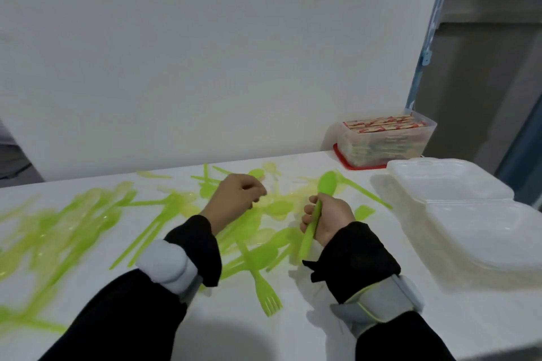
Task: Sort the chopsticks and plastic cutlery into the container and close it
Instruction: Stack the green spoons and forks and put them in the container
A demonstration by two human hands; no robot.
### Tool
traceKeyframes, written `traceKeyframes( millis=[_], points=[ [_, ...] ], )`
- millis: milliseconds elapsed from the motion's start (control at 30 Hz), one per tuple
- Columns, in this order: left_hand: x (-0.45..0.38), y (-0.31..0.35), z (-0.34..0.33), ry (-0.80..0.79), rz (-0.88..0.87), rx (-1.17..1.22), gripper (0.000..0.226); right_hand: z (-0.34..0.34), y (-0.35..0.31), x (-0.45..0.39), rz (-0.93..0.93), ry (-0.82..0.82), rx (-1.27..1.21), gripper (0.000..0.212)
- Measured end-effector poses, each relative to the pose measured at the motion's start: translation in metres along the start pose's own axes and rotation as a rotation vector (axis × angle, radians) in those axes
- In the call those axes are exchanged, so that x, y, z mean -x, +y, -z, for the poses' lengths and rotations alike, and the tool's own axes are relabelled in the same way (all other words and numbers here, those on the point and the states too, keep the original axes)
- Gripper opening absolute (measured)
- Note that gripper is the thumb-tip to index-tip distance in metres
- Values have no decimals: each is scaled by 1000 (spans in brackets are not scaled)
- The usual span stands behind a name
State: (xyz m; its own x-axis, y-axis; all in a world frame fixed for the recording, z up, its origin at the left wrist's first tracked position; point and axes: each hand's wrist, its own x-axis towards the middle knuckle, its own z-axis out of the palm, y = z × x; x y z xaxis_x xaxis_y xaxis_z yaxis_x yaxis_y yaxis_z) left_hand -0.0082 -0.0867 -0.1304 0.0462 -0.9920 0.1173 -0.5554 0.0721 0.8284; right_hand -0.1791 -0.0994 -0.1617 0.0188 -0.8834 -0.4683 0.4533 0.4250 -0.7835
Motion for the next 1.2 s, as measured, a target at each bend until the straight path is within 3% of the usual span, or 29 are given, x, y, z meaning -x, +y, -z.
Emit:
traceKeyframes(
  millis=[67,133,267,333,633,1067,1200],
  points=[
    [-10,-15,15,78,41,-85,19,0,-2,-1,19,17,34,25],
    [-19,-32,23,109,100,-326,20,-1,-3,-2,12,17,40,27],
    [-31,-60,17,-56,160,-688,32,-6,-5,-1,-11,-4,31,29],
    [-37,-65,11,-64,163,-787,28,-5,-6,-2,-14,-6,29,29],
    [-70,-42,-9,-34,215,-777,17,23,-30,-14,37,41,-57,28],
    [-83,-56,-30,-95,268,-927,40,25,-32,-46,-33,12,-48,28],
    [-92,-59,-32,-98,259,-1012,35,21,-33,-53,-52,3,-38,29]
  ],
)
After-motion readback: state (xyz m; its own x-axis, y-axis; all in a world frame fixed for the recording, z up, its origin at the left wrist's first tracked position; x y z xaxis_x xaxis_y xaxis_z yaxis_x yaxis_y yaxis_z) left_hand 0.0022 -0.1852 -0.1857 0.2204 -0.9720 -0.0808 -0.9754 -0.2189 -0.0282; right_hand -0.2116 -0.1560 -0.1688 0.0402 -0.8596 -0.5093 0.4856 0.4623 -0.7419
